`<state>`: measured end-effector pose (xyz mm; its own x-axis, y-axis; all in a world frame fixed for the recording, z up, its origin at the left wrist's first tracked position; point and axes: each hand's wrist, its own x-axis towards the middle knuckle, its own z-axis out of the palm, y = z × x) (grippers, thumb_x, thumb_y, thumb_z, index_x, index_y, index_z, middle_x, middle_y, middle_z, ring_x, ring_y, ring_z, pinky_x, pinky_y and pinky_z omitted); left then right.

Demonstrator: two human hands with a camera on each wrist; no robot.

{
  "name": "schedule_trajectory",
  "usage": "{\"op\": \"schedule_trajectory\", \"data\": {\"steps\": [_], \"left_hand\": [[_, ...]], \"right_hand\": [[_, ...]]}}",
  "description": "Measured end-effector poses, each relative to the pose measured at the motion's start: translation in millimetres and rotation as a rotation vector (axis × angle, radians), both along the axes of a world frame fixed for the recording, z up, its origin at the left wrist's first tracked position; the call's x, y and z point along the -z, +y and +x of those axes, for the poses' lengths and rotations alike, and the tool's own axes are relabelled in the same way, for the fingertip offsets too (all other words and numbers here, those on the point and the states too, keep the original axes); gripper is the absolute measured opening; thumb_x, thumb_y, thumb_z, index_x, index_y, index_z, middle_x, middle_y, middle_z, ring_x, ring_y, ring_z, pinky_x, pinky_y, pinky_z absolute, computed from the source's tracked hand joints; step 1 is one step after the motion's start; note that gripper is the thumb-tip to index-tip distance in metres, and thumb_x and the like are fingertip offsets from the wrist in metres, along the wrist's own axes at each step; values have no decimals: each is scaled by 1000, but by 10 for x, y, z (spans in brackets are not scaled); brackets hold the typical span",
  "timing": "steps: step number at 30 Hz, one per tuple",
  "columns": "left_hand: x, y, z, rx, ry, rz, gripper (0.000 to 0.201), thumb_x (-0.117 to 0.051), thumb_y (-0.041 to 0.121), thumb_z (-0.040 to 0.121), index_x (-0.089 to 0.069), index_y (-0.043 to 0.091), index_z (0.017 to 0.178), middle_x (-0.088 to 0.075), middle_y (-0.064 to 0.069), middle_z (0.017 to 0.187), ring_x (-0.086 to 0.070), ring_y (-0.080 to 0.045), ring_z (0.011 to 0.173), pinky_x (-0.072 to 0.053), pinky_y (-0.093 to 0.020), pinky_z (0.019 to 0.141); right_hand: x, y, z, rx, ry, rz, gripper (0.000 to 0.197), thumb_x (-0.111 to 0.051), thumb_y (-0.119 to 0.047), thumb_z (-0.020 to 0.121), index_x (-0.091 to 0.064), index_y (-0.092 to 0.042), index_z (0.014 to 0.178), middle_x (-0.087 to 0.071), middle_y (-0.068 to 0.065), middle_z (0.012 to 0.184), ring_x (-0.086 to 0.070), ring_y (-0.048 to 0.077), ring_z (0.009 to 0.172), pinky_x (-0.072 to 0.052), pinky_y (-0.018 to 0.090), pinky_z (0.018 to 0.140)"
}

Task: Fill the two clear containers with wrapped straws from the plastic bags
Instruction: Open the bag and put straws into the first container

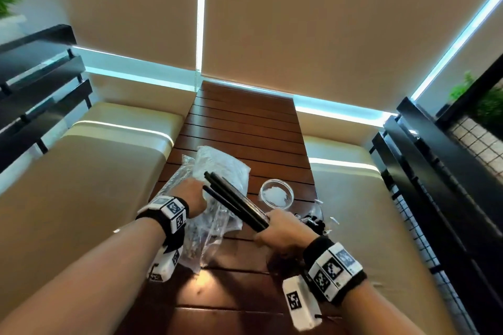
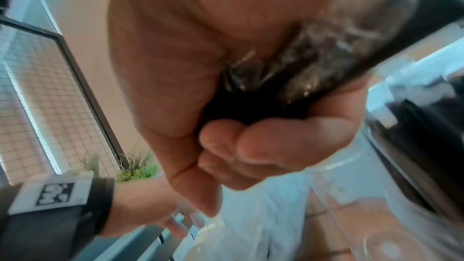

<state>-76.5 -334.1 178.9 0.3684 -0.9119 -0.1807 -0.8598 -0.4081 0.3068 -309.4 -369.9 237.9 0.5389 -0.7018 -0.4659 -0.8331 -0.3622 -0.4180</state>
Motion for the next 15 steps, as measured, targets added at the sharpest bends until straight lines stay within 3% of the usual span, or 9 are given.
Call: {"op": "schedule_trajectory", "data": {"steps": [2,4,6,8,9,12,14,15], "left_hand": [[14,35,-1,43,-33,65,39,-47,21,85,-62,13,120,-51,-10,136,-51,-27,124,-43,-37,104],[-24,103,-50,35,-36,64,41,-47,29,80,-65,28,117,-40,-1,145,-41,-24,133,-33,-43,111],[-141,161,-153,17,-27,-101,32,-48,30,67,-65,35,94,-44,7,138,-41,-20,132,-28,-47,112],[-306,187,-304,62,123,-299,29,-49,27,61,-58,34,88,-53,9,127,-47,-17,124,-33,-44,108],[-400,197,-385,87,298,-371,33,-53,24,62,-58,31,95,-56,8,124,-50,-15,120,-37,-40,105],[-700,176,-610,61,1034,-519,48,-69,13,65,-57,12,112,-67,-4,117,-62,-15,110,-48,-35,99],[-869,148,-761,-56,1418,-611,37,-79,18,72,-58,7,100,-71,-12,105,-67,-21,101,-54,-37,91],[-924,119,-824,-136,1520,-646,34,-80,23,75,-57,7,95,-70,-13,97,-68,-22,96,-56,-36,86]], "right_hand": [[-140,5,-54,5,-102,-67,22,-69,-26,78,-52,-19,67,-56,-7,65,-51,7,56,-40,16,50],[-187,-19,-55,45,-184,-187,25,-68,-28,77,-48,-21,63,-54,-7,64,-51,8,57,-43,21,54],[-137,-60,-7,112,-270,-288,23,-65,-29,73,-46,-24,60,-53,-8,63,-52,11,61,-46,29,59],[-51,-73,78,146,-348,-347,21,-62,-29,70,-43,-26,59,-53,-7,63,-53,13,62,-45,30,58],[-1,-75,127,145,-371,-372,20,-61,-28,70,-43,-27,61,-55,-7,64,-54,15,63,-44,31,58],[76,-32,250,144,-406,-446,10,-63,-28,74,-57,-25,81,-66,-3,75,-62,22,74,-50,35,66],[103,19,314,163,-456,-459,19,-64,-25,78,-62,-24,97,-70,0,82,-65,23,77,-53,36,69],[104,48,342,165,-487,-457,24,-64,-23,79,-62,-24,103,-71,1,84,-65,23,78,-53,35,69]]}}
